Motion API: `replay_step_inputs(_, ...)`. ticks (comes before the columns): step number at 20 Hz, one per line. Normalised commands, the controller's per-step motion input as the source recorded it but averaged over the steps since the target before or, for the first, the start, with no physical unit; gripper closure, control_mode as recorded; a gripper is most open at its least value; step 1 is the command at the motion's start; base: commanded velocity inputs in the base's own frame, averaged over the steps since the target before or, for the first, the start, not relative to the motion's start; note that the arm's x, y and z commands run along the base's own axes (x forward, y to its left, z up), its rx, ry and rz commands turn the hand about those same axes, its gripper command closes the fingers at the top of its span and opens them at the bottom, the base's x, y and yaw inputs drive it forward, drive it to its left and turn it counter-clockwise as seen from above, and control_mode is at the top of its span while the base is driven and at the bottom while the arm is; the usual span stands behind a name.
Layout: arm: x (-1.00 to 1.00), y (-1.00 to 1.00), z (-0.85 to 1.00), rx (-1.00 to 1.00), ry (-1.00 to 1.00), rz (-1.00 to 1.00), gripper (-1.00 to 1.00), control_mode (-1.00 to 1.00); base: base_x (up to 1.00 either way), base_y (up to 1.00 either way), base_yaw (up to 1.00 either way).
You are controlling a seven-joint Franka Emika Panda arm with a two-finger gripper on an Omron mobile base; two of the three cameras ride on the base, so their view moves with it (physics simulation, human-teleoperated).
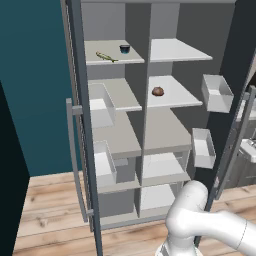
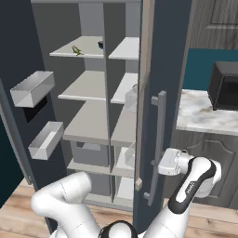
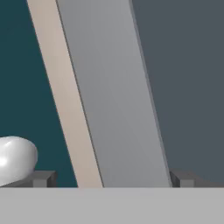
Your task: There's a fish in the fridge that needs to be moved to the freezer for freezing. Pick up the fish from the fridge, place it on any shelf in the freezer, and close the fridge and freezer doors when done.
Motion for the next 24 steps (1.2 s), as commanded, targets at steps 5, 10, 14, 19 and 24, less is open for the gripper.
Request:
replay_step_inputs(5, -0.39, 1.00, -0.01, 0.00, -0.09, -0.26, -1.00, -1.00, 0.00, 0.00, 0.00)
replay_step_inputs(10, -0.24, 1.00, 0.00, 0.00, 0.00, -0.24, -1.00, -1.00, 0.00, 0.00, 0.00)
replay_step_inputs(14, -0.08, 1.00, 0.00, -0.03, 0.00, -0.23, -1.00, -1.00, 0.00, 0.00, 0.00)
replay_step_inputs(19, -0.01, 1.00, 0.00, -0.04, 0.00, -0.21, -1.00, -1.00, 0.00, 0.00, 0.00)
replay_step_inputs(24, 0.01, 1.00, 0.10, -0.04, 0.00, -0.15, -1.00, -1.00, 0.00, 0.00, 0.00)
